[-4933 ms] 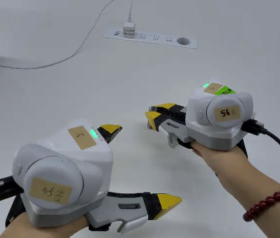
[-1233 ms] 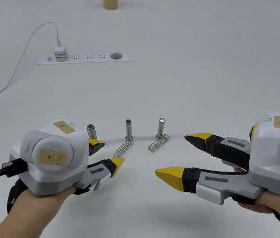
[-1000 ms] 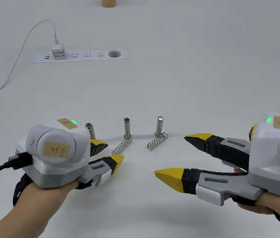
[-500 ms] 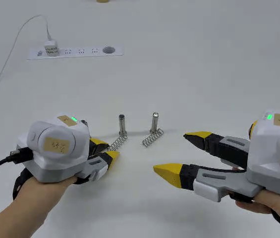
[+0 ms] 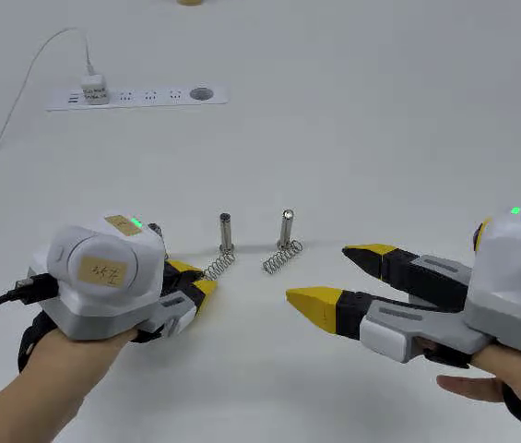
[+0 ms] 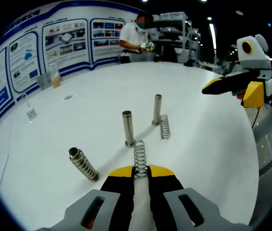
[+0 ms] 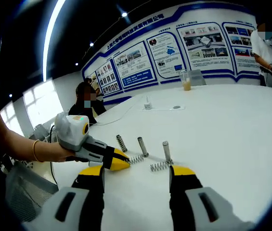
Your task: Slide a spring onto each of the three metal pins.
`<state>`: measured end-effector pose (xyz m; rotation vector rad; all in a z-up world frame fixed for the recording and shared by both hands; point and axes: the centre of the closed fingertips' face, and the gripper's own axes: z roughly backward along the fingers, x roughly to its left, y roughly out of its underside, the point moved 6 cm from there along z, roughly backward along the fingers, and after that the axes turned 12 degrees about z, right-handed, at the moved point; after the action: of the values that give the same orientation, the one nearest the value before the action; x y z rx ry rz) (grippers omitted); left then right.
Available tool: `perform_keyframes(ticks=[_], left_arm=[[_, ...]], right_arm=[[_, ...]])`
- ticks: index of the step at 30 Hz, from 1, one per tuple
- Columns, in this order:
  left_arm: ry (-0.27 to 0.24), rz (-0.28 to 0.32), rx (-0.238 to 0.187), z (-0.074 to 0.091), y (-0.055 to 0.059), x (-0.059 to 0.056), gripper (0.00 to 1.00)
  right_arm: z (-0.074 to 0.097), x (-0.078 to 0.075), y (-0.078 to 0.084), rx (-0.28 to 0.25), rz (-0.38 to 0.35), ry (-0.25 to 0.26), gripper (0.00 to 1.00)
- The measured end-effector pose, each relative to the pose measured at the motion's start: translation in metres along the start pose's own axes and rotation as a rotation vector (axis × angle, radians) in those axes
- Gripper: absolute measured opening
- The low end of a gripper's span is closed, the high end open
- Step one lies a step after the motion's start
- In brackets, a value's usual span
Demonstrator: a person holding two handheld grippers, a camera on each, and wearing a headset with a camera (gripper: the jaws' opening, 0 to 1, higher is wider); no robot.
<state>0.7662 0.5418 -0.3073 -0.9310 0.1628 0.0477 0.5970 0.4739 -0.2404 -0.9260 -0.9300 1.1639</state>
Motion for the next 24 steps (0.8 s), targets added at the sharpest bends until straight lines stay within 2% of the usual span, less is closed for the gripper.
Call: perform_keyframes(ticks=[6,15,20,24], left_arm=[[0.004,-0.032,-0.021,0.007,-0.005,-0.004,0.1],[0.013,-0.043,-0.094,0.029,-0.015,-0.01,0.1],[0.013,-0.085,-0.149,0.043,-0.022,-0.015,0.1],[0.007,-0.133,-0.164,0.052,-0.025,-0.021,0.1]], right_arm=[[-0.002,0.0,-0.008,-0.02,-0.023,-0.001,0.55],[-0.007,0.004,-0.019,-0.05,-0.053,-0.021,0.52],[-0.011,0.01,-0.026,-0.08,-0.109,-0.045,0.49],[-0.017,0.013,-0.033,-0.109,-0.154,-0.058,0.46]])
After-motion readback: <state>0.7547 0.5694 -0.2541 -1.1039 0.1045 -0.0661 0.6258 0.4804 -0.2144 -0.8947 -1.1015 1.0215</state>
